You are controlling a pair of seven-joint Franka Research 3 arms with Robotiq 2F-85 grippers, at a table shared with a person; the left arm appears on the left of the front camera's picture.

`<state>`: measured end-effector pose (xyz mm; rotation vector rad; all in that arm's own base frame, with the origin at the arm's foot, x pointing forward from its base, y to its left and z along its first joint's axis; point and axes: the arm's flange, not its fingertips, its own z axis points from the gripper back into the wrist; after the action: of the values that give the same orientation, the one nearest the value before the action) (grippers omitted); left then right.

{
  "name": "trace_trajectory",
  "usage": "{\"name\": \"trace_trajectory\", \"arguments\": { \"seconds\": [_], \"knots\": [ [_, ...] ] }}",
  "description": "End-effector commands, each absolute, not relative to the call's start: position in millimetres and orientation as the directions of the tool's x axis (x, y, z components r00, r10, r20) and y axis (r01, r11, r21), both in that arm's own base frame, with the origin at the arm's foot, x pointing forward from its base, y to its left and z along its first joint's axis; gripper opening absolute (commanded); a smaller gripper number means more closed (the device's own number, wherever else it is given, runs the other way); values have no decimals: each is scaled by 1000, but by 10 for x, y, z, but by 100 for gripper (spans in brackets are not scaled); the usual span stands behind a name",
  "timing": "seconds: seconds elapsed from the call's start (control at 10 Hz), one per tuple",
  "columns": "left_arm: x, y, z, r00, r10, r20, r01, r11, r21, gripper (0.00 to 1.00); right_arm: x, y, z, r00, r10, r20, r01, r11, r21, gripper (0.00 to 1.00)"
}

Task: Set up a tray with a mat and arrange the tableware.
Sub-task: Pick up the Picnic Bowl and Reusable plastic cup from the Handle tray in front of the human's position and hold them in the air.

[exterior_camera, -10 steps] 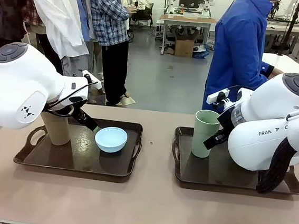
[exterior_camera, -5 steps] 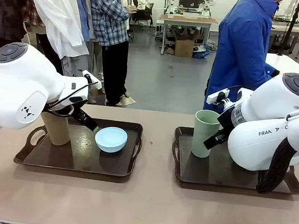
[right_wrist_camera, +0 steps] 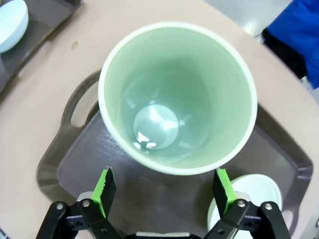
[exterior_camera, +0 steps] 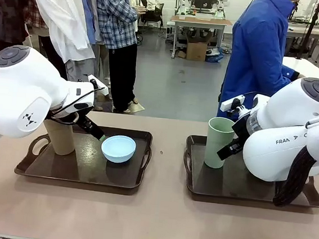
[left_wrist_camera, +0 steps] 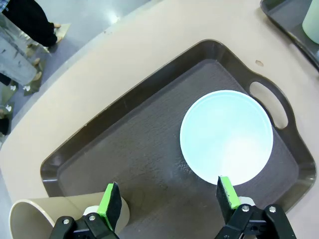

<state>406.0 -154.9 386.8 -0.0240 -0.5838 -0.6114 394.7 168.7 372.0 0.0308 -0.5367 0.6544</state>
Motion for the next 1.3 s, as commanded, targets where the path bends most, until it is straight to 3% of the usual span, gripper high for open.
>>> {"name": "trace_trajectory", "arguments": {
  "seconds": [0.0, 0.2, 0.5, 0.7, 0.8, 1.2],
  "knots": [
    [3894, -1582, 3930, 698, -500, 512, 532, 841, 97, 100, 3813, 1710, 3929, 718, 551, 425, -579, 812, -74, 100],
    [3597, -1609, 4172, 800, -418, 431, 436, 898, 61, 100, 3491, 1653, 4210, 802, 495, 334, -495, 864, -90, 100],
    [3166, -1553, 4663, 869, -405, 286, 424, 905, -8, 100, 2900, 1470, 4624, 891, 361, 276, -330, 932, -152, 100],
    [3002, -1454, 4887, 861, -405, 309, 431, 902, -20, 100, 2629, 1330, 4680, 878, 367, 306, -334, 930, -155, 100],
    [3053, -1330, 4980, 862, -344, 373, 402, 911, -90, 100, 2626, 1147, 4664, 879, 359, 315, -341, 933, -112, 100],
    [3085, -568, 5299, 870, -185, 458, 402, 802, -441, 100, 2659, 154, 4634, 908, 97, 408, -272, 876, 398, 100]
  ]
}}
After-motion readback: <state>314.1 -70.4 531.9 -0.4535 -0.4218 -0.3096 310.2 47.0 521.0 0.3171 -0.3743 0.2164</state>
